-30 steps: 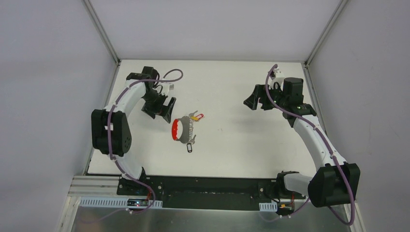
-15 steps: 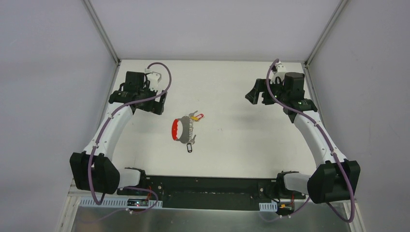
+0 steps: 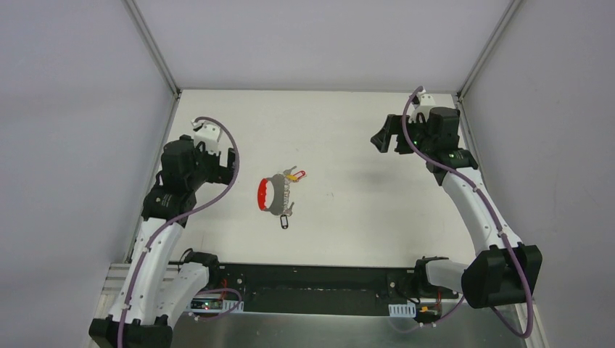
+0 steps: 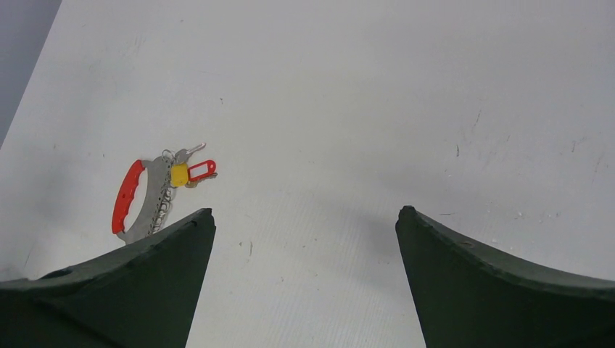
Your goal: Put the keys on the keyring
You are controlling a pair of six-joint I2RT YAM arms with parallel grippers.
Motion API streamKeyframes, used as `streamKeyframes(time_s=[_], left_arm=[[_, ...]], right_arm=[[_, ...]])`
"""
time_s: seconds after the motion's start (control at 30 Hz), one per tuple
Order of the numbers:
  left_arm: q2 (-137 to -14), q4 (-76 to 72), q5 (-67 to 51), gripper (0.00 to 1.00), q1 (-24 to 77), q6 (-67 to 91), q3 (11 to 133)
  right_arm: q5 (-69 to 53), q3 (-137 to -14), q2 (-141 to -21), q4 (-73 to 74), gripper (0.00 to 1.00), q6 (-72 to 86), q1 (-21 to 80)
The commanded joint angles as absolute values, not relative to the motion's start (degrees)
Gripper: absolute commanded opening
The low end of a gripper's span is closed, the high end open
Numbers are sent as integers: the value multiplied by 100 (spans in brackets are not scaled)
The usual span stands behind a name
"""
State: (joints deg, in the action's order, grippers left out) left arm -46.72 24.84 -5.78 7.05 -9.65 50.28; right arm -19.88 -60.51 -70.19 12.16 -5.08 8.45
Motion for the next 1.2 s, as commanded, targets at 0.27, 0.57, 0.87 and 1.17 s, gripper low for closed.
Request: streamKeyframes(time_s=[0.27,0.57,0.87,1.17], left_arm=[[-3754,1570,581,99,677,-292,4933],[-3621,997,450,99,677,279,4329],[-3357,1346,160,99,677,304,4403],[-3104,1639,-749,99,524,81,4260]], right_arm=[[-2364,-6247,-6791,848,100,-229,817],[-2258,-5402,-6166,-156,100,-18,818],[-2321,-4437,-5608,-1032,100,73,810],[-2292,-4397,-5366,-776,100,-123,673]])
